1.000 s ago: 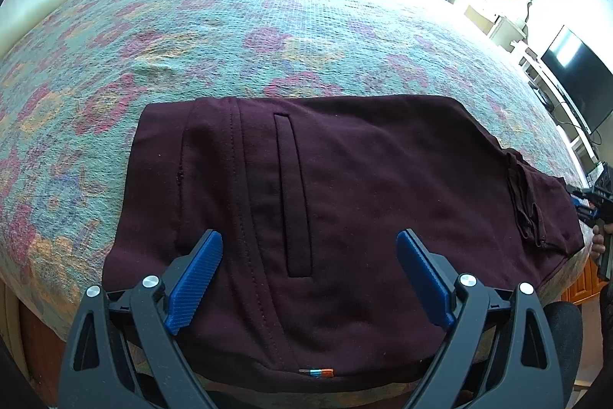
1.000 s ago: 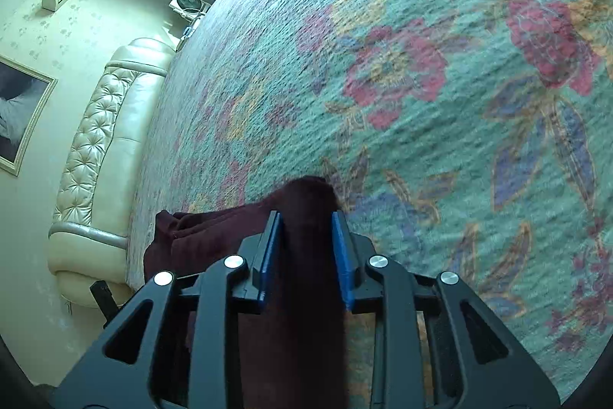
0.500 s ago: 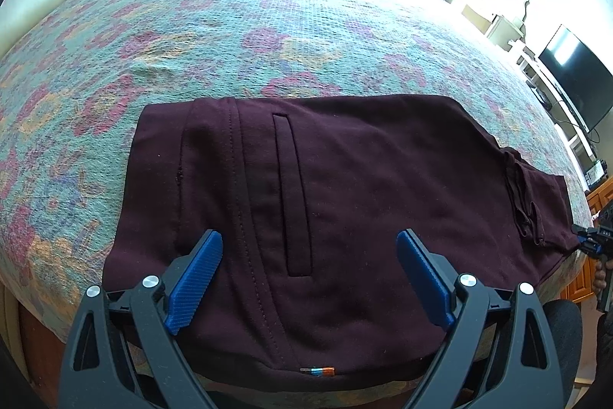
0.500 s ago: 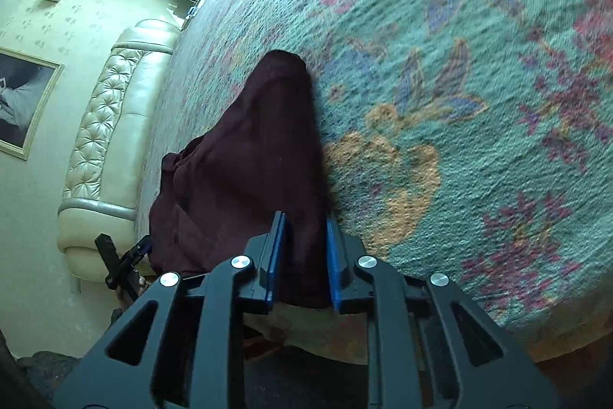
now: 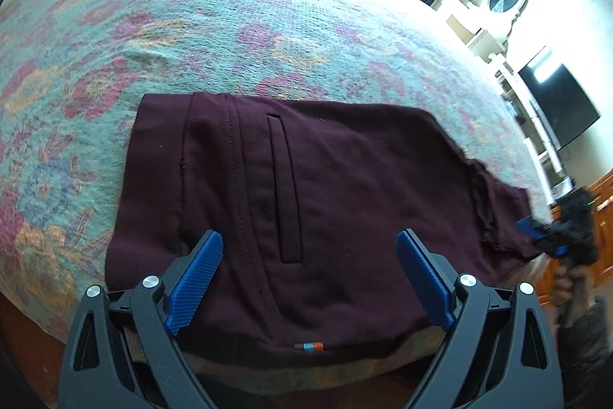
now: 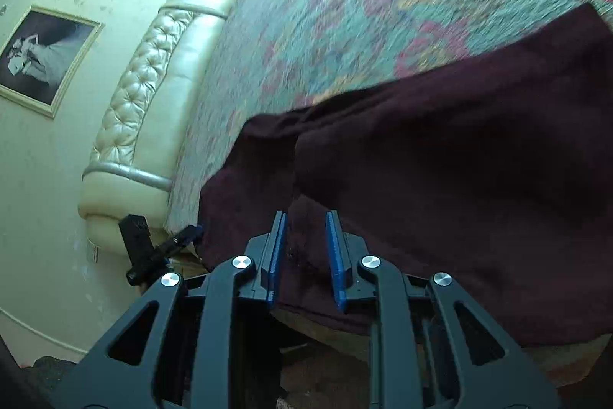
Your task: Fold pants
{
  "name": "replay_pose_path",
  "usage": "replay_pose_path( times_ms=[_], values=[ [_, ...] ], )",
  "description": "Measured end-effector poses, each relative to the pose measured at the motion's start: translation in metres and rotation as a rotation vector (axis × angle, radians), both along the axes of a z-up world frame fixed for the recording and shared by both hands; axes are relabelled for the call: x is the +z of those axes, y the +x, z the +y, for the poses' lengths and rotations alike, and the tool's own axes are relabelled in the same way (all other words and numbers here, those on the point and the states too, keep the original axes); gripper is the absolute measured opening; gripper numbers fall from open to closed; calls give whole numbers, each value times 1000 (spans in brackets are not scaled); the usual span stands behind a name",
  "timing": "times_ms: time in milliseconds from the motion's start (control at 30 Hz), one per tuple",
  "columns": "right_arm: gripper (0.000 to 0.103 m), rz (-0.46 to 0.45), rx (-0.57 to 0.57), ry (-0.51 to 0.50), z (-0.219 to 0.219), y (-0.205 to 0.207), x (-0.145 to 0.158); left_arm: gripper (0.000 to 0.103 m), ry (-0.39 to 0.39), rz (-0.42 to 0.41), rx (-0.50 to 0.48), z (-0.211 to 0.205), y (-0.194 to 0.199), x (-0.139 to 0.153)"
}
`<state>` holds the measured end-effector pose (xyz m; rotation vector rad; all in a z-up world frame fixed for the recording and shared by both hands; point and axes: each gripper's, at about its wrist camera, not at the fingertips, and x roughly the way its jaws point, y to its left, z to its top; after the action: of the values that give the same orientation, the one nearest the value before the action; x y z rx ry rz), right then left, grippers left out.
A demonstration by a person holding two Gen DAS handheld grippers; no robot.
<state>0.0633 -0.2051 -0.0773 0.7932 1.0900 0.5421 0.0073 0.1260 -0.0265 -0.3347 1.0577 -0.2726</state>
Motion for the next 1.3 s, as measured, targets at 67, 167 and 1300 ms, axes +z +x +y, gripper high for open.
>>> replay_pose_path(
  times_ms=[67, 167, 1300],
  values=[
    [22, 33, 23, -1, 12, -1, -13, 91, -81, 4, 3, 16, -6, 6],
    [23, 32, -7, 15, 14, -7, -23, 91, -177, 17, 27, 50, -9, 9],
    [29, -11, -43, 28, 14, -22, -26, 56, -430, 209, -22, 90, 35, -43]
  ],
)
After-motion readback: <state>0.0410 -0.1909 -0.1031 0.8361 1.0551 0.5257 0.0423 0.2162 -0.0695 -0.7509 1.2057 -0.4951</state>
